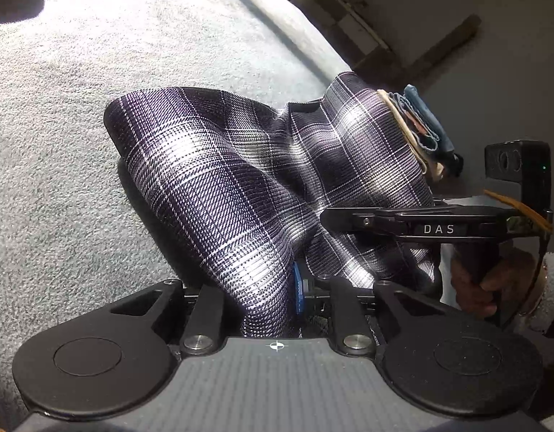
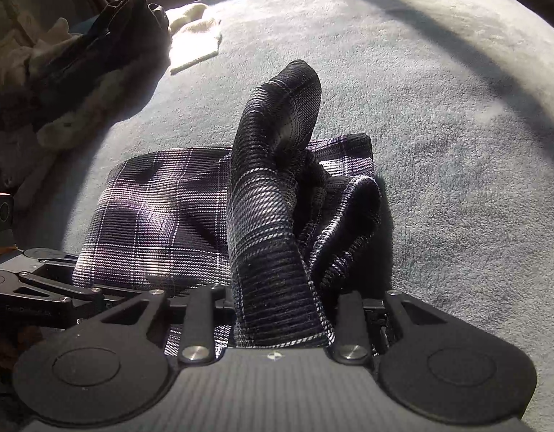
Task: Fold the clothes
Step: 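Lift the folded plaid pants with both grippers off the bed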
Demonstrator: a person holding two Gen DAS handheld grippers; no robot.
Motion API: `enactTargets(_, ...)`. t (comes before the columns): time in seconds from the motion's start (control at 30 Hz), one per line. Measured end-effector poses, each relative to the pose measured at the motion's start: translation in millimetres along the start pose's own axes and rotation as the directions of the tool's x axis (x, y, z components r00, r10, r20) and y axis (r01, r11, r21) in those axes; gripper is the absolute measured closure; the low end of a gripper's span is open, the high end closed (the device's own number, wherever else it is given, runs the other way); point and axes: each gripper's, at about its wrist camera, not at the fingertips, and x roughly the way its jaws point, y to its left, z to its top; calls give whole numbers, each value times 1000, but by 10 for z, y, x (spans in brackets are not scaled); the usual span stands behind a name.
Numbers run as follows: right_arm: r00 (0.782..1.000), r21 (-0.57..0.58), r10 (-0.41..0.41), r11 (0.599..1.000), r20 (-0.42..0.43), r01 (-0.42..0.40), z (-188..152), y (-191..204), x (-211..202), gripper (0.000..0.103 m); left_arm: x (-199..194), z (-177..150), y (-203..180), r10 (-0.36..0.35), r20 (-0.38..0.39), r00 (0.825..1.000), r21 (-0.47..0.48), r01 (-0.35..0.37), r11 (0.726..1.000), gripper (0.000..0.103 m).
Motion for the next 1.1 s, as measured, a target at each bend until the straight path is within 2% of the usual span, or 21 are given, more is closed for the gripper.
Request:
enactTargets(0.1, 997, -36, 30, 999, 75, -27, -74, -34, -131, 73, -56, 98, -179, 40, -17, 999, 34, -40, 999, 91)
enactTargets(0.23, 980, 22, 90, 995, 176, -95, -166, -247, -335, 74, -121, 308, -567, 67, -22, 998, 134, -63, 989, 92)
enactTargets(0.4, 940, 51, 100, 991, 325, -123, -193, -546, -717, 74, -44, 565, -1104, 70, 1, 998, 214, -69, 974, 92)
enactTargets(0.53, 895, 81, 62, 991, 441, -108, -188, -855, -1145, 74, 88, 728, -1556, 20, 24, 1000, 271, -26, 962, 92)
enactTargets(0.67, 847, 98, -20, 994, 531, -37, -194, -1182, -1634, 75, 264, 899, -2014, -73, 47, 996, 332, 54, 942, 92)
enactTargets(0.77, 806, 122, -107, 992, 582, 44, -162, -1429, -2059, 75, 436, 1032, -2332, -168, 64, 984, 366, 134, 921, 92)
enactTargets(0.93, 762, 140, -251, 968, 597, 210, 49, -1802, -2695, 75, 839, 1288, -2823, -326, 73, 943, 395, 273, 877, 92)
enactTargets(1.0, 747, 142, -312, 948, 587, 284, 154, -1984, -2903, 75, 1036, 1394, -3010, -370, 75, 926, 400, 312, 862, 92)
enactTargets(1.1, 733, 158, -377, 922, 567, 352, 314, -2286, -3080, 75, 1352, 1476, -3278, -419, 83, 904, 416, 350, 839, 92)
